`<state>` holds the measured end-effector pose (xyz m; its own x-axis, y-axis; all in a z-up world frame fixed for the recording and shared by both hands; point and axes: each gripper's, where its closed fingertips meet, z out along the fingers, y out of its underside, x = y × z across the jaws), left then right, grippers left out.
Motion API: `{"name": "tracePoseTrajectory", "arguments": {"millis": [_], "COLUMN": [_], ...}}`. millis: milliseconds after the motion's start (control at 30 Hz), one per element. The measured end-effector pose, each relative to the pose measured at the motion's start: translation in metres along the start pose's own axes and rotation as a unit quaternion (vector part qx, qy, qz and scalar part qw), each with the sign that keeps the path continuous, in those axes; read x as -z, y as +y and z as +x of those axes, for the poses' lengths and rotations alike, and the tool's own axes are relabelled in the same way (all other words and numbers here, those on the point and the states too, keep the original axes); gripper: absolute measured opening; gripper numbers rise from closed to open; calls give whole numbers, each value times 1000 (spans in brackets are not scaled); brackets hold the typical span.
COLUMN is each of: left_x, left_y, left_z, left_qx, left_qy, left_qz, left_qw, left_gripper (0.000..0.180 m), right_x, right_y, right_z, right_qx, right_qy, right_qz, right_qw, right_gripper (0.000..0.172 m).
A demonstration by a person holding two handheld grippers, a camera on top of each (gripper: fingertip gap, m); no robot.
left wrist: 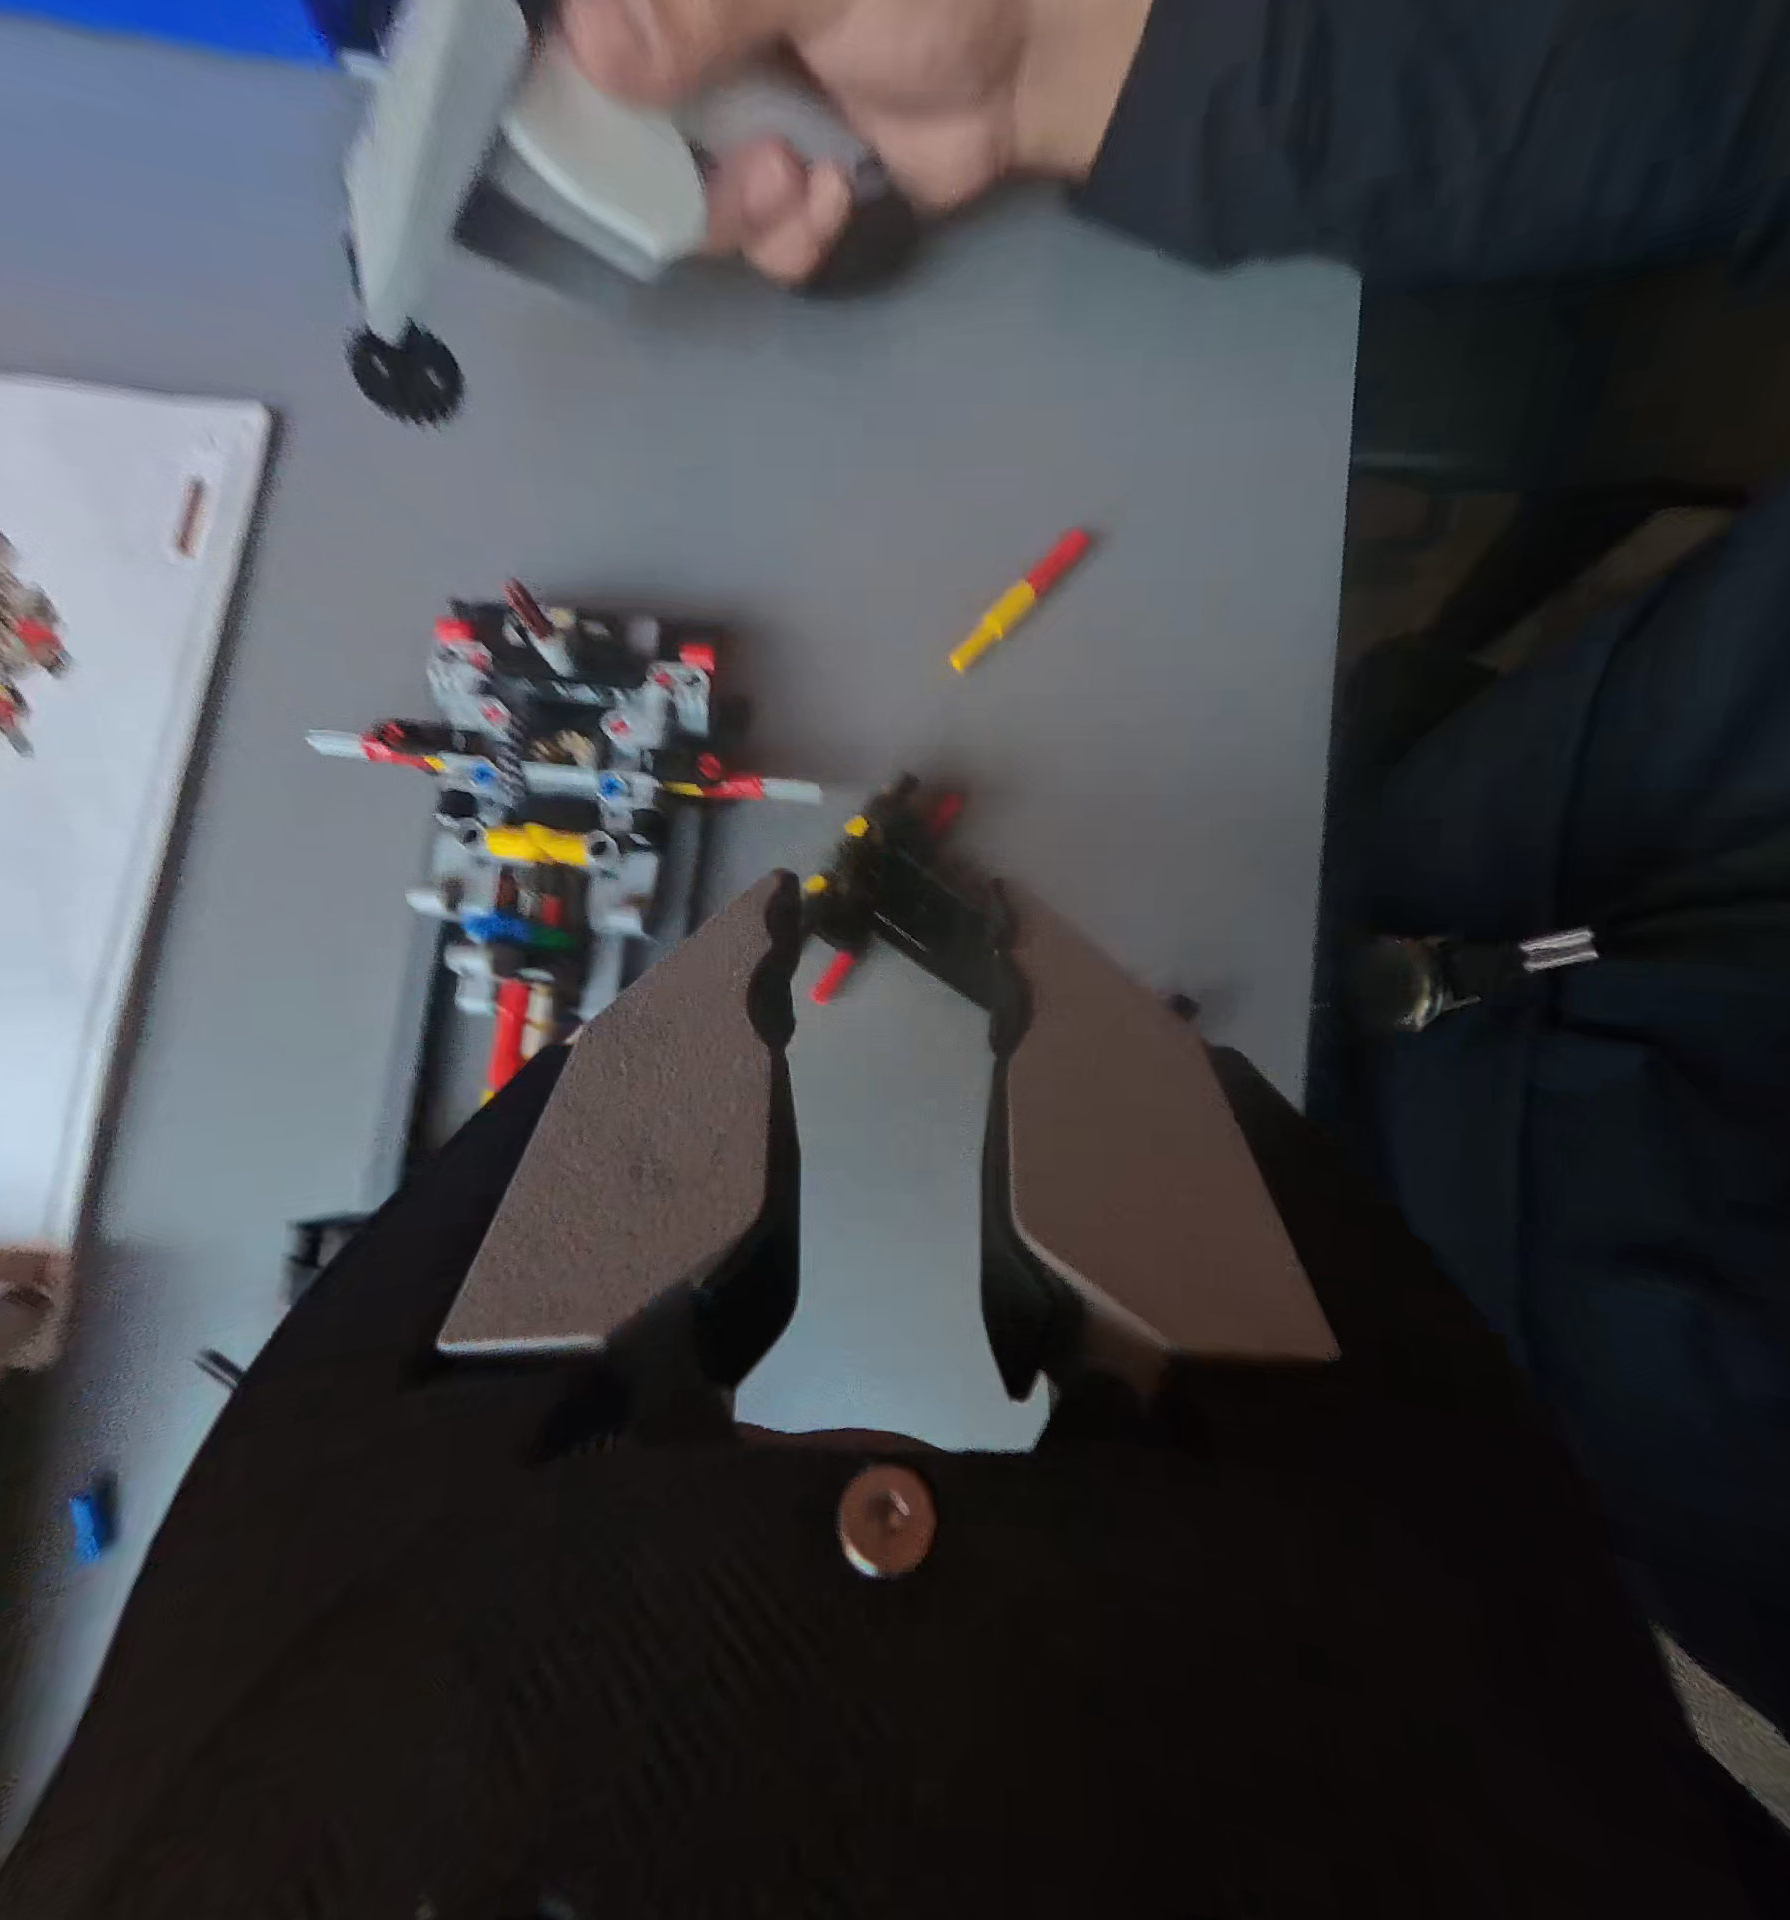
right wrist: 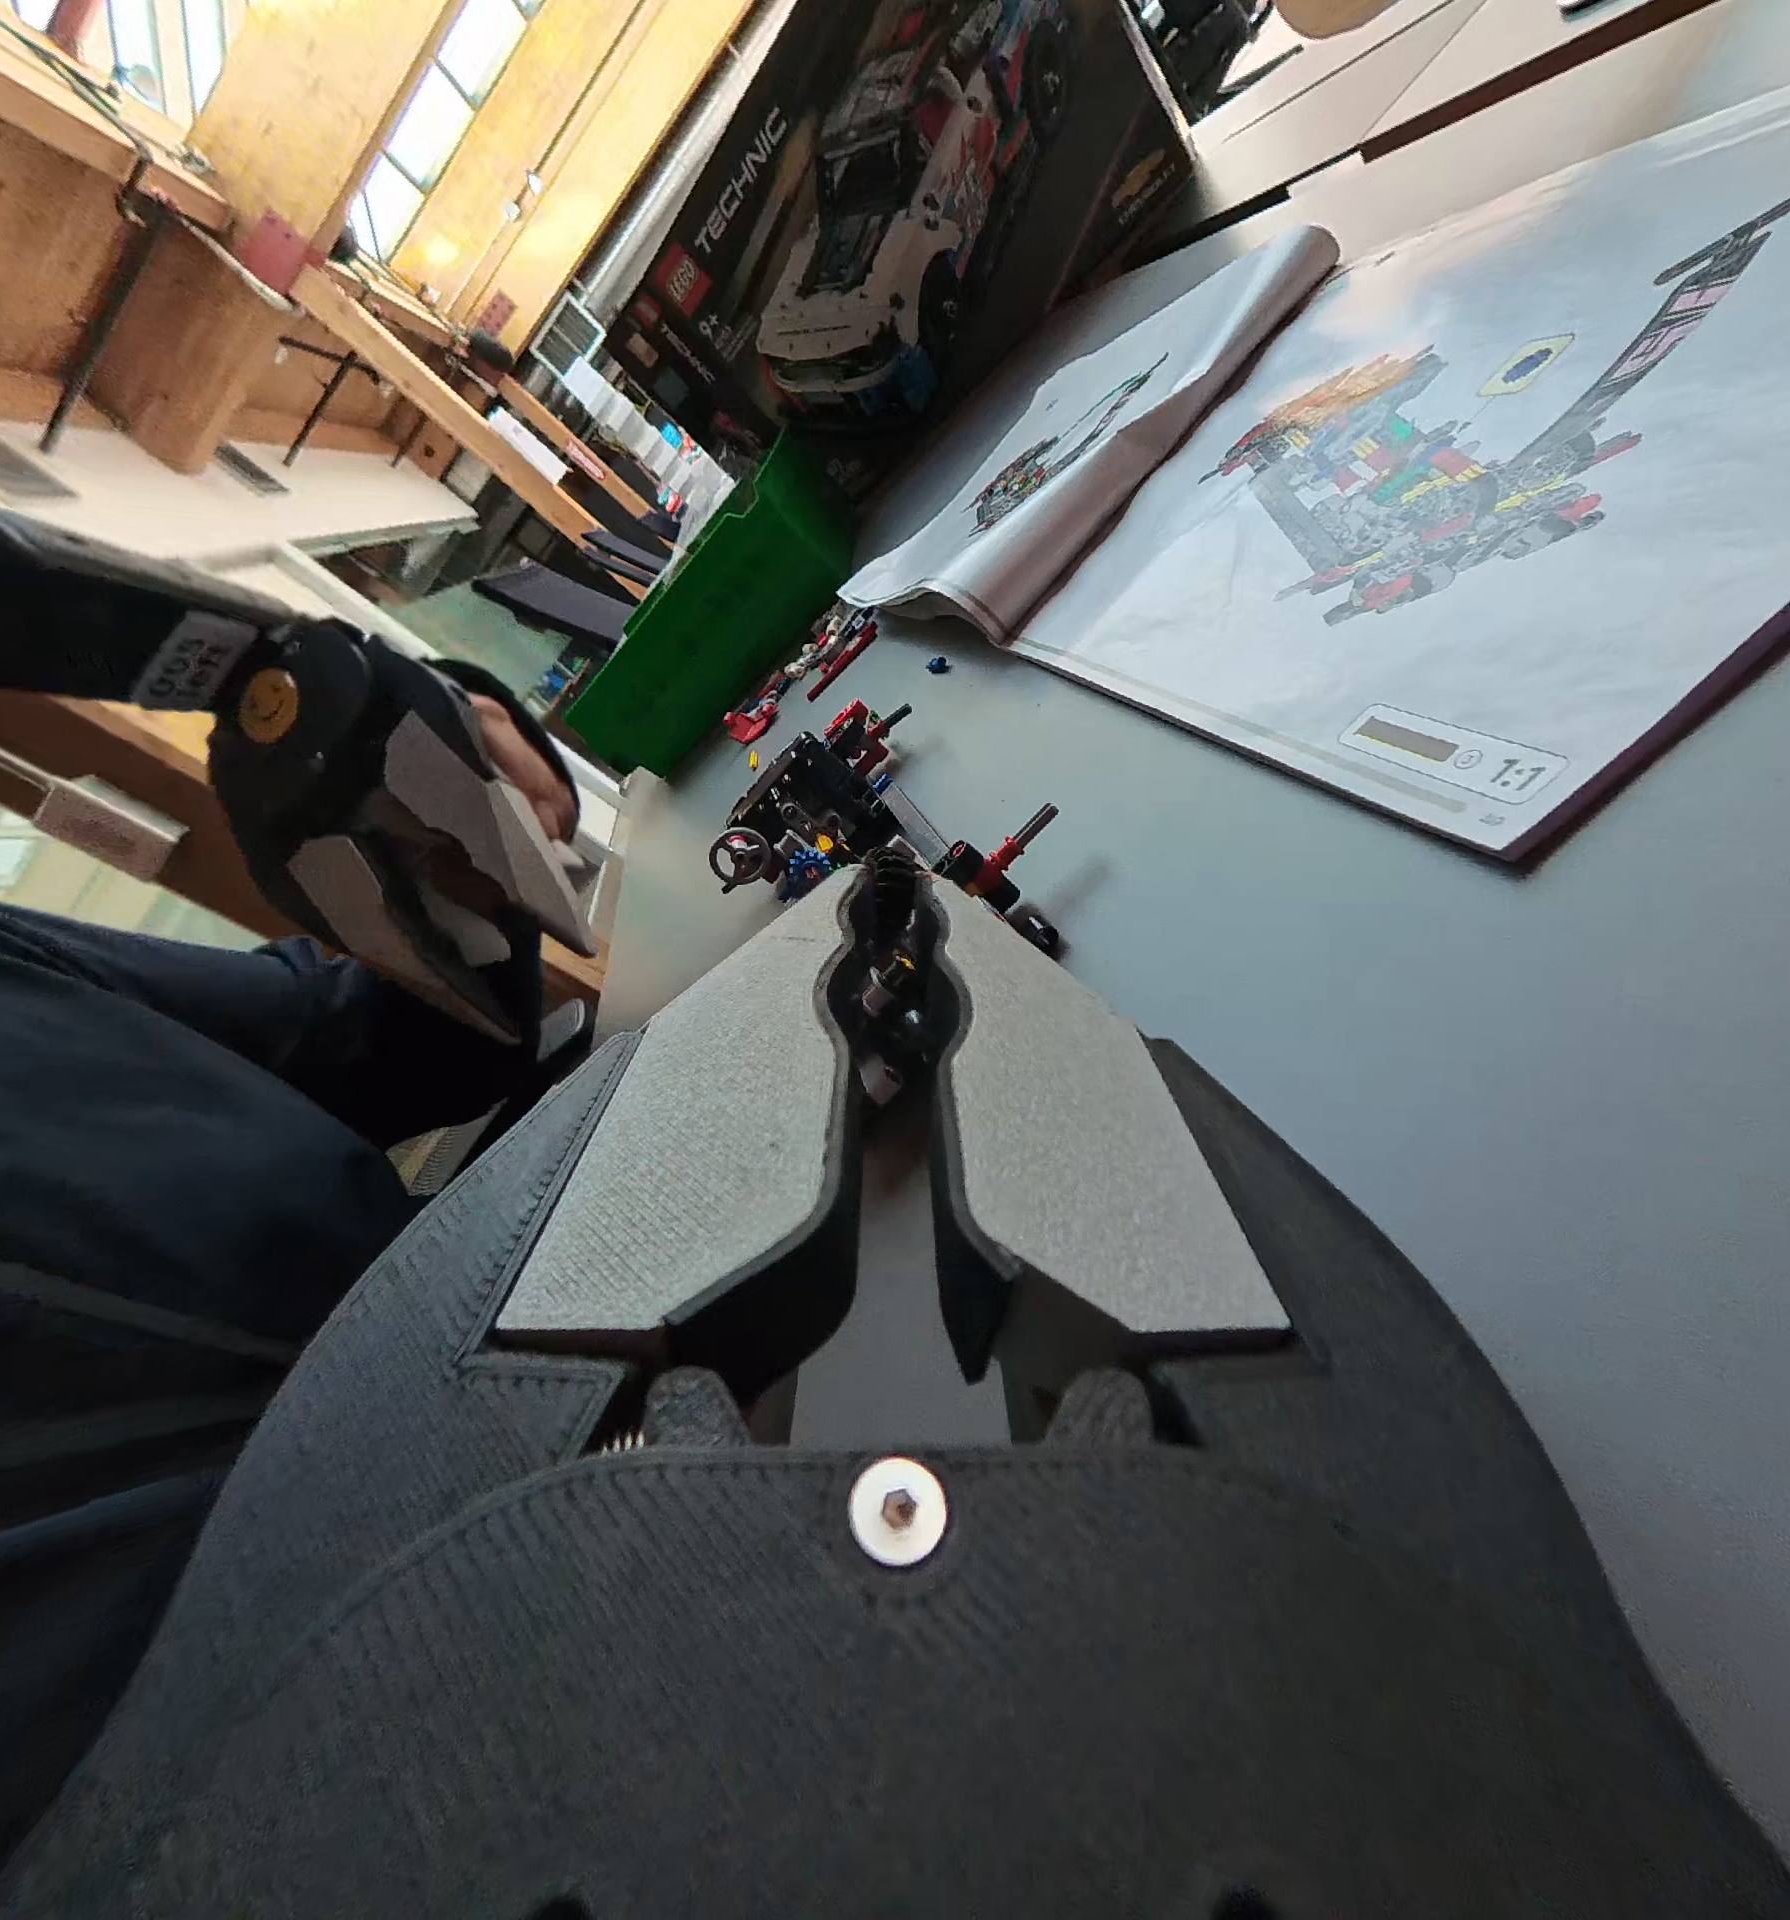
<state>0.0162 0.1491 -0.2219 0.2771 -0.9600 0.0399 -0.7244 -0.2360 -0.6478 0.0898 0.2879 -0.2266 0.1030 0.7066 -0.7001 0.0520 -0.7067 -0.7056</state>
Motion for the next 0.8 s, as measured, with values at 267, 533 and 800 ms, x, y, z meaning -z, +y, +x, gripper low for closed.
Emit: {"name": "tracePoseTrajectory", "arguments": {"millis": [267,533,800], "left_x": [-43,-56,-45], "left_y": [43,49,59], "left_z": [23,27,19], "left_qx": [143,115,88], "left_qy": [-79,-132,-119], "left_qz": [-46,-63,-76], "left_qw": [985,983,986], "left_gripper": [51,28,27], "right_x": [-1,-1,2], "right_y": [12,17,25], "right_z": [1,-1,-6], "right_qx": [4,17,10], "right_qy": [16,25,7], "right_qz": [-36,-44,-62], "right_qw": [999,999,998], "right_gripper": [4,4,4]}}
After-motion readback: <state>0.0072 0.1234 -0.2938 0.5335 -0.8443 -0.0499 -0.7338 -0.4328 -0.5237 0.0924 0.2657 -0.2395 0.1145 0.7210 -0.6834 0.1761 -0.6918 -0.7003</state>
